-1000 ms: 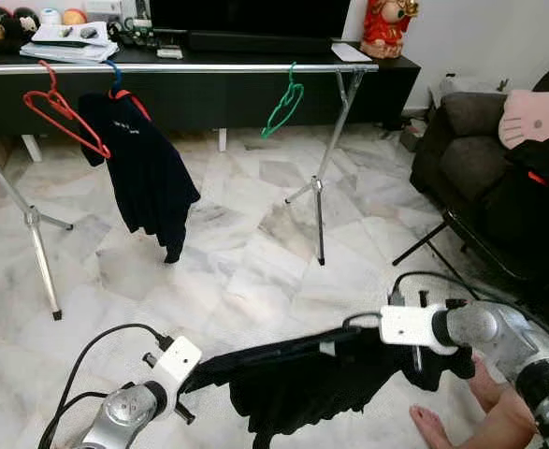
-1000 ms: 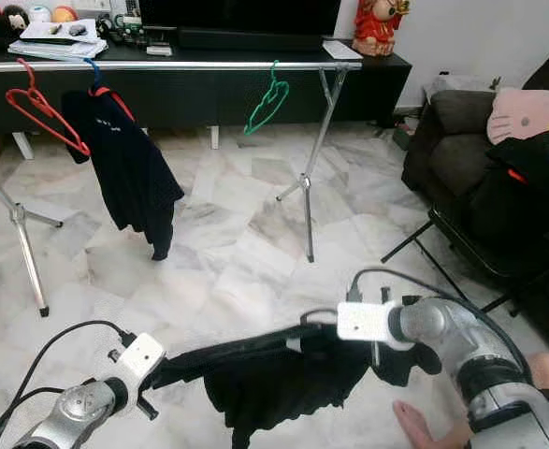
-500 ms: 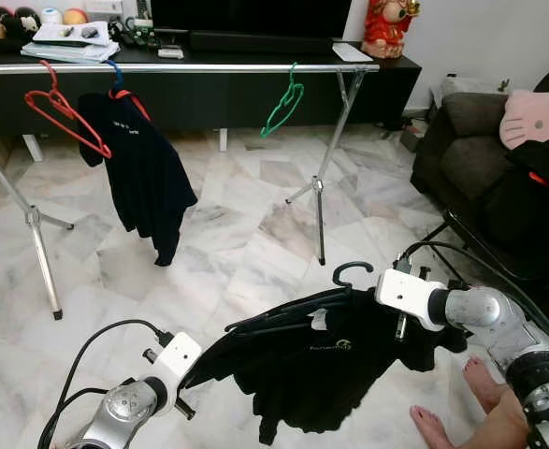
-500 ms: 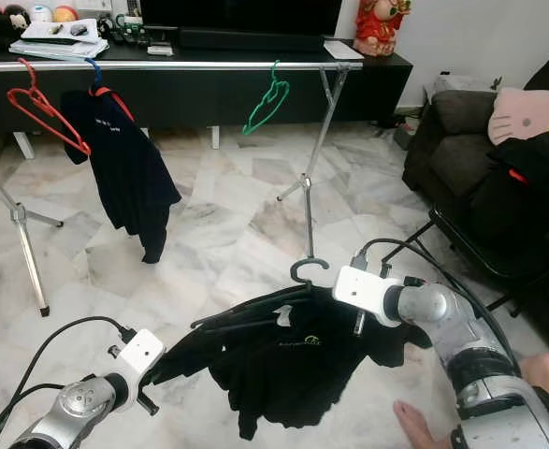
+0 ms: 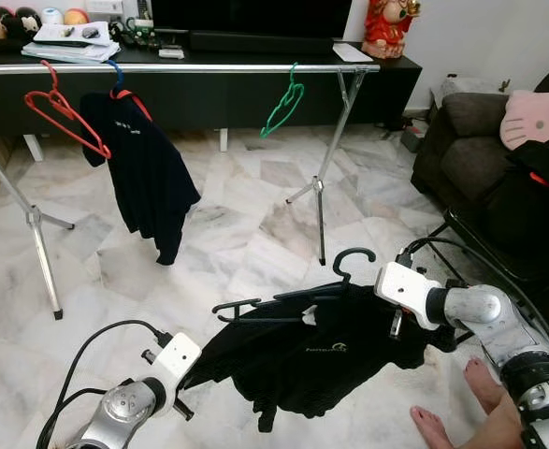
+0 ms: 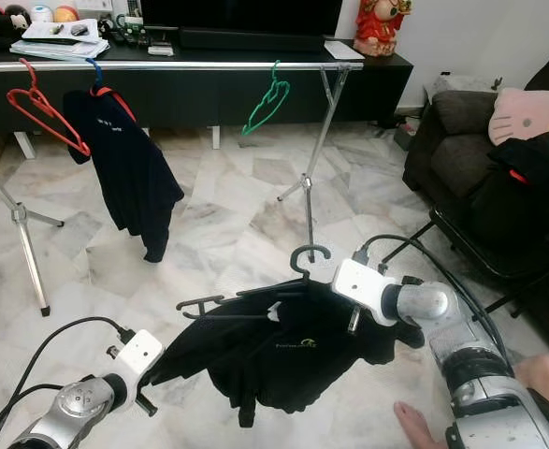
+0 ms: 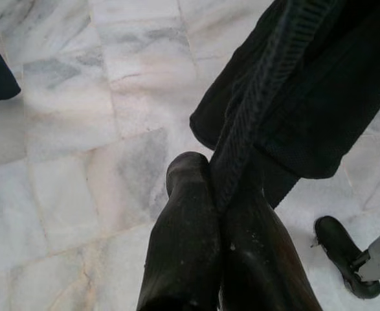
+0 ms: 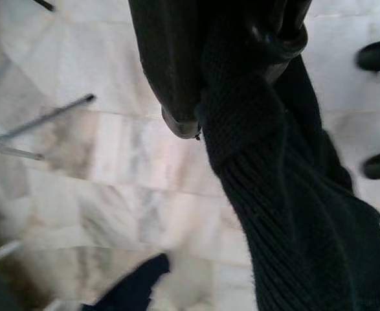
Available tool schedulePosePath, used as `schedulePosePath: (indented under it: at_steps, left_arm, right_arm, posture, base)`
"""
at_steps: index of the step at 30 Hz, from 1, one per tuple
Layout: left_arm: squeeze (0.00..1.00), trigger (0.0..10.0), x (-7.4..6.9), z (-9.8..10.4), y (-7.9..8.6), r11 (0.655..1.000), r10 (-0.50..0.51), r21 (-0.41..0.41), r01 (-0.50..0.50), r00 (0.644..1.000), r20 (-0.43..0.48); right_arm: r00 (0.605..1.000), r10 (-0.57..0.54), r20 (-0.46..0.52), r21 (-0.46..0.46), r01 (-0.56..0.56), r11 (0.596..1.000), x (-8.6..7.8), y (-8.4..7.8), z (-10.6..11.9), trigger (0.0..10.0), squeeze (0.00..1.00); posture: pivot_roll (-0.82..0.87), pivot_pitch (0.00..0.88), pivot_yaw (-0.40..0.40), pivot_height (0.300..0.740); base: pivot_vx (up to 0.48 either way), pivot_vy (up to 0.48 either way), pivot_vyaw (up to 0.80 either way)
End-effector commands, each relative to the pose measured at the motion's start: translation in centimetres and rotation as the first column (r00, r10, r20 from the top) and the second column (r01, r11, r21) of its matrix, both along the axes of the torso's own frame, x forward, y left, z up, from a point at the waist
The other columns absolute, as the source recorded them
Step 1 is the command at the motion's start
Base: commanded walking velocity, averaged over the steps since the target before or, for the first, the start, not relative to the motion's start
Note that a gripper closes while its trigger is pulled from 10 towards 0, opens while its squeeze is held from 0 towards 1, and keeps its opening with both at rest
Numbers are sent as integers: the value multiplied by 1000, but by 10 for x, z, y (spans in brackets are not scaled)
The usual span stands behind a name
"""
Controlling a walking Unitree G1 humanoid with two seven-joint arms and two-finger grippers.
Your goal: Hang hanger
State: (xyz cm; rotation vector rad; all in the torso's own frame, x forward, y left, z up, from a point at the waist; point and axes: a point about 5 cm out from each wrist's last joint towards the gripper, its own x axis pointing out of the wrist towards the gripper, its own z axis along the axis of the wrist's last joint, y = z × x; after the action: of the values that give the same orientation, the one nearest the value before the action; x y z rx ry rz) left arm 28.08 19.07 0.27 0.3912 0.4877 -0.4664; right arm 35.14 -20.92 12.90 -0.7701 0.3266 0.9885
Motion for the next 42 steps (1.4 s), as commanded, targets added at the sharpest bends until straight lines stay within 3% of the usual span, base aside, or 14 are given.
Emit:
schedulePosePath:
  at_steps: [1,6,15,19,30,40,42]
  left_arm:
    - [0,0,-11,-10,10,999,12,38,-10,998,-64]
    - [0,0,-11,-11,10,999,12,41,-9,998,-67]
    - [0,0,-11,-11,11,999,13,45,-10,998,-69]
    - [0,0,-11,-11,12,999,12,49,-8,997,-72]
    - [0,0,-12,-11,13,998,7,57,-3,997,-74]
    - [0,0,-12,-11,13,998,5,61,-1,997,-74]
    - [0,0,-11,-10,13,998,3,64,1,997,-72]
  right_arm:
    - [999,-22,34,43,21,999,0,-13,13,0,0]
    - [995,69,-65,63,-65,996,-9,-18,11,0,0]
    - [981,90,-171,82,-77,994,-17,-32,12,0,0]
    - [966,92,-243,-5,-96,995,-25,-43,5,0,0]
    - [956,57,-289,-136,-100,986,-32,-55,-4,0,0]
    - [962,-6,-272,-254,-66,965,-32,-61,-12,0,0]
    - [974,-57,-217,-335,-20,942,-29,-66,-13,0,0]
  posture:
    - [-58,90,-107,740]
    - [-58,92,-106,740]
    - [-59,97,-104,740]
    - [-59,101,-101,740]
    - [-59,107,-96,740]
    - [-56,105,-96,740]
    - [-54,103,-96,740]
  base:
    - [0,0,0]
    - [0,0,0]
    - [0,0,0]
    - [0,0,0]
    - [0,0,0]
    - [0,0,0]
    - [0,0,0]
